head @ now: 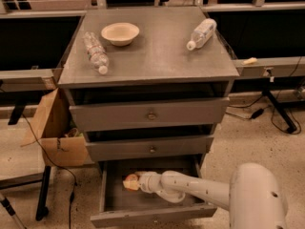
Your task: Place apple into bottom drawer
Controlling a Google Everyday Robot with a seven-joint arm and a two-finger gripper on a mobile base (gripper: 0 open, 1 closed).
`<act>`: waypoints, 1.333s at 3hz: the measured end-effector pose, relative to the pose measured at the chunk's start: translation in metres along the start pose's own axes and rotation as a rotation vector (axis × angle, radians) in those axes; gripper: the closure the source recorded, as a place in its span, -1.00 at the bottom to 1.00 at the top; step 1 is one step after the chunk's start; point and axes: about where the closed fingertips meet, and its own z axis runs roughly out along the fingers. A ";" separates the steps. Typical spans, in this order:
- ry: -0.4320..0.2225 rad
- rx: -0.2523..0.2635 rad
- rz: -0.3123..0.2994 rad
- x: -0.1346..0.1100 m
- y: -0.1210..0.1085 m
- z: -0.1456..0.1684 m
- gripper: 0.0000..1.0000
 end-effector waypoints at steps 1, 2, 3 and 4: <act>0.056 0.032 -0.037 0.014 -0.029 0.010 1.00; 0.122 0.076 -0.048 0.041 -0.069 0.011 0.48; 0.139 0.081 -0.037 0.057 -0.085 0.013 -0.01; 0.132 0.052 -0.029 0.064 -0.084 0.016 -0.44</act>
Offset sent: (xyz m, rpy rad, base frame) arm 0.0400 -0.0799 -0.0845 -0.2236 0.0429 -0.0073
